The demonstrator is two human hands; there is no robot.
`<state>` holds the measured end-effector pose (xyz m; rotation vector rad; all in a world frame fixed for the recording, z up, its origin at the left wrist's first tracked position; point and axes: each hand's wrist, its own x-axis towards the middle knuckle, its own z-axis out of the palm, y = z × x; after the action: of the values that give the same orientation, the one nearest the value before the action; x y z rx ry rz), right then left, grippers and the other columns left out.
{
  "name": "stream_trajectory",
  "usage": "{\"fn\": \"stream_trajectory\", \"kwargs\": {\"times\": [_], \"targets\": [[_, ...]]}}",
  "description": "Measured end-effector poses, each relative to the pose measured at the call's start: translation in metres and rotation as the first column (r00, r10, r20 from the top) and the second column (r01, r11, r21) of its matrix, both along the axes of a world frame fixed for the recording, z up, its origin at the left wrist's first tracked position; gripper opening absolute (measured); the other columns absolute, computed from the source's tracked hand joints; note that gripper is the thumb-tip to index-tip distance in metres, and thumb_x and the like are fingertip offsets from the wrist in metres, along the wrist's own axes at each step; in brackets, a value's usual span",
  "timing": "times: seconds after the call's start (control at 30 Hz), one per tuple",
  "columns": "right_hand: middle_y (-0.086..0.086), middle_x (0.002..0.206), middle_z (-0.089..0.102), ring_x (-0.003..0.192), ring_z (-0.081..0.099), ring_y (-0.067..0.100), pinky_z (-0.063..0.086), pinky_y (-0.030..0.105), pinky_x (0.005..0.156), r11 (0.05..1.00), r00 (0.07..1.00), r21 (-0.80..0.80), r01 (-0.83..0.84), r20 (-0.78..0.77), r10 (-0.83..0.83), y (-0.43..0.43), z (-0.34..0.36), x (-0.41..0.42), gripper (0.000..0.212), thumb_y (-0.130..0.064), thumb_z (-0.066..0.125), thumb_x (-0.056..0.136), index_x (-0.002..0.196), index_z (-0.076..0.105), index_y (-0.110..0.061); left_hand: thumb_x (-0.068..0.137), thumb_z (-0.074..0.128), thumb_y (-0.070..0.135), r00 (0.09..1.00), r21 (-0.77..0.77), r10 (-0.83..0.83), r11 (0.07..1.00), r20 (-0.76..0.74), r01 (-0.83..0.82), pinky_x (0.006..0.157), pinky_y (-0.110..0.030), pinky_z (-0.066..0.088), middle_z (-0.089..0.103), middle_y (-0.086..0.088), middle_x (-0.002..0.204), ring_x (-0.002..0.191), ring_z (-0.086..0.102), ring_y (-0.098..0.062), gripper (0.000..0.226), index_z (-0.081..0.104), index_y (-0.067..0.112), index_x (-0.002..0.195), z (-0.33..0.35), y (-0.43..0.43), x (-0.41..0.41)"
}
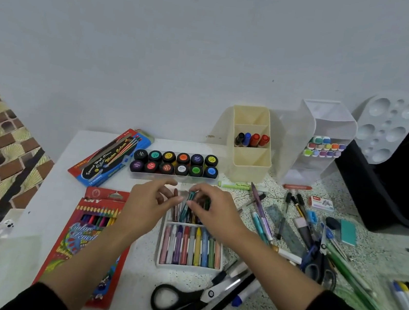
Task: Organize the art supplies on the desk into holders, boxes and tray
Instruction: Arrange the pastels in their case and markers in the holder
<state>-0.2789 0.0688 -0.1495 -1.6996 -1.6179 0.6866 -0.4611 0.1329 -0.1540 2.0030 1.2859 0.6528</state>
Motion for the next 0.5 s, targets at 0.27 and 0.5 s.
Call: {"fn": "stream_trajectory", "kwargs": {"times": [0.27,0.5], "targets": [[-0.008,0.1,0.06,0.088,0.058,0.008,0.051,0.028,0.074,0.969,1.0,0.245,-0.024,0.006,0.023,0.002,0.002,0.005,0.009,-0.014,0.063,0.096,0.104,0.062,-0.019,0.088,0.077,0.026,0.988,0.113,-0.141,0.983,-0.069,0.148,0.068,-0.024,0.05,0.058,0.018,0.094,0.074,0.058,-0.01,0.034,0.069,0.036,0.119,-0.011,-0.005,-0.007],[-0.004,0.115,0.065,0.11,0.056,0.015,0.047,0.04,0.096,0.922,0.894,0.176,-0.346,0.36,0.267,-0.003,-0.014,0.003,0.019,-0.021,0.071,0.091,0.11,0.069,-0.018,0.098,0.062,0.029,0.948,0.194,-0.236,0.941,-0.211,0.278,0.062,-0.022,0.047,0.049,0.017,0.105,0.066,0.055,-0.006,0.023,0.074,0.029,0.118,-0.015,-0.005,-0.008]]}}
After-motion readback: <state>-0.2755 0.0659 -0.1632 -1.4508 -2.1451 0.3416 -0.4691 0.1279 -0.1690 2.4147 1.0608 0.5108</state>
